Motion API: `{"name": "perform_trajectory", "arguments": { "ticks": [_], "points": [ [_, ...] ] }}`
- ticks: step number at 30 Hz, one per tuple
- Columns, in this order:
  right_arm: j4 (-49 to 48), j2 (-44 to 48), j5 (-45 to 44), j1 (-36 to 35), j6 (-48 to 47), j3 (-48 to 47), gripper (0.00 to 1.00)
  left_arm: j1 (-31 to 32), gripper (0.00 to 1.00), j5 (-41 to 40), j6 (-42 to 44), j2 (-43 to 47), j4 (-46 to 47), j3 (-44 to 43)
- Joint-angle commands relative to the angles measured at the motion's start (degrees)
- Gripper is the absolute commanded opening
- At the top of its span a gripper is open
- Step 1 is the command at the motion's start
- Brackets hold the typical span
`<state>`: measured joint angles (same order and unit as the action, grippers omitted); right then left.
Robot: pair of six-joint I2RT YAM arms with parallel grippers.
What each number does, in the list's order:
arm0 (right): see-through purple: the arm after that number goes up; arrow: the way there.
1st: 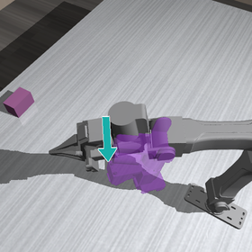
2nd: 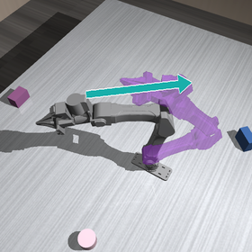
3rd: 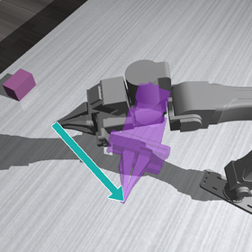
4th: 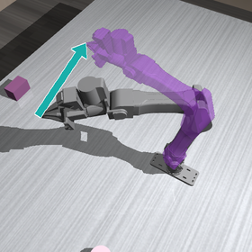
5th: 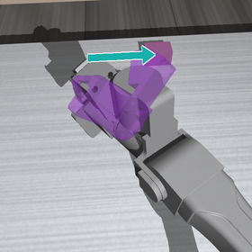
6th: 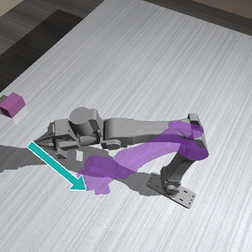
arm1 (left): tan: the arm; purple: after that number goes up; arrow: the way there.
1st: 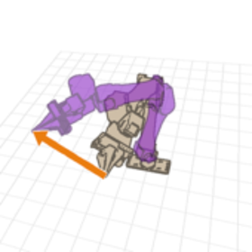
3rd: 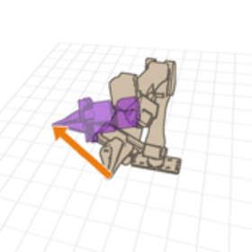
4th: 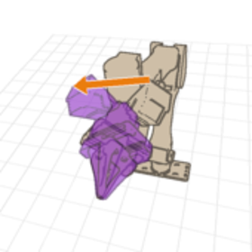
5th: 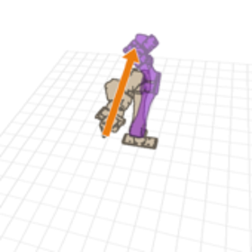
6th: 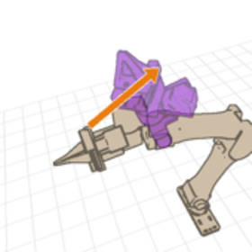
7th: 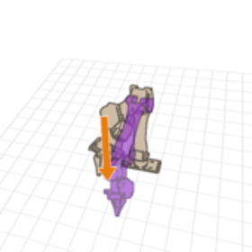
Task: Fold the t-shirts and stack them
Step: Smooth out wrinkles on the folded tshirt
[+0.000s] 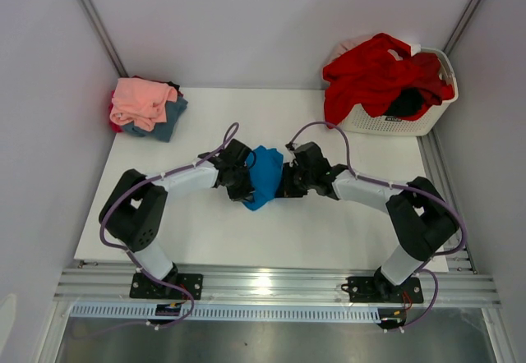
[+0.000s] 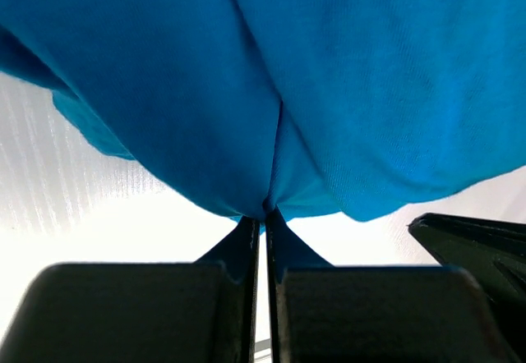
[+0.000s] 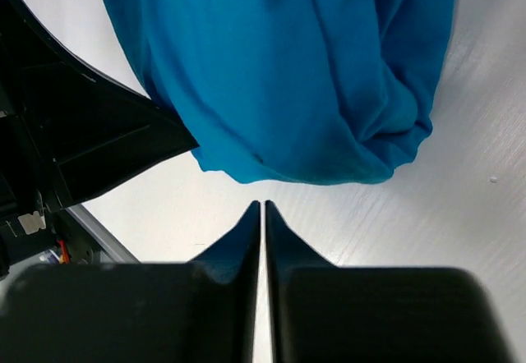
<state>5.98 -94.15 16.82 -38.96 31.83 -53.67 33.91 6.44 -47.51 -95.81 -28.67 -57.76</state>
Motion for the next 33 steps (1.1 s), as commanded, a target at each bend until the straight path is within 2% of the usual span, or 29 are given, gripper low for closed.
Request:
{"name": "perform_trajectory", "arguments": {
  "ticks": [1, 2, 3, 6, 9, 13, 21, 24, 28, 29, 33],
  "points": [
    [-0.09, -0.68, -1.35, -0.50, -1.60, -3.02, 0.11, 0.45, 0.00, 0.77, 0.48, 1.06, 0.54, -0.43],
    [0.35, -0.60, -1.70, -0.50, -2.04, -3.37, 0.19, 0.45, 0.00, 0.86, 0.75, 1.15, 0.45, -0.43],
    [0.52, -0.51, -1.96, -0.76, -2.39, -3.46, 0.39, 0.45, 0.01, 0.86, 0.84, 1.33, 0.45, -0.25],
    [1.31, 0.72, -3.63, -1.03, -4.06, -3.63, 0.58, 0.45, 0.00, 0.51, 1.10, 1.77, 0.28, 0.19],
    [2.81, 1.51, -6.08, -1.29, -6.51, -4.25, 0.63, 0.45, 0.00, 0.51, 1.19, 1.86, 0.28, 0.54],
    [3.86, -0.06, -9.17, -1.21, -9.24, -5.48, 0.63, 0.45, 0.00, 0.42, 1.27, 1.86, 0.28, 0.89],
    [3.95, -6.12, -10.75, -0.68, -11.44, -8.91, 0.52, 0.45, 0.01, -0.55, 1.89, 3.08, -0.60, 0.98],
    [3.78, -7.63, -10.14, -0.15, -11.71, -9.87, 0.40, 0.46, 0.00, -0.72, 2.07, 3.35, -0.86, 0.89],
    [3.60, -8.68, -9.88, 0.46, -11.80, -10.14, 0.04, 0.45, 0.00, -0.99, 2.59, 3.52, -1.22, 1.07],
    [3.60, -8.77, -10.05, 0.46, -11.80, -10.05, 0.00, 0.45, 0.01, -1.07, 2.68, 3.61, -1.30, 0.98],
    [4.04, -8.51, -11.72, 0.55, -11.97, -10.05, 0.00, 0.45, 0.01, -1.34, 3.03, 3.79, -1.48, 1.68]
  ]
}}
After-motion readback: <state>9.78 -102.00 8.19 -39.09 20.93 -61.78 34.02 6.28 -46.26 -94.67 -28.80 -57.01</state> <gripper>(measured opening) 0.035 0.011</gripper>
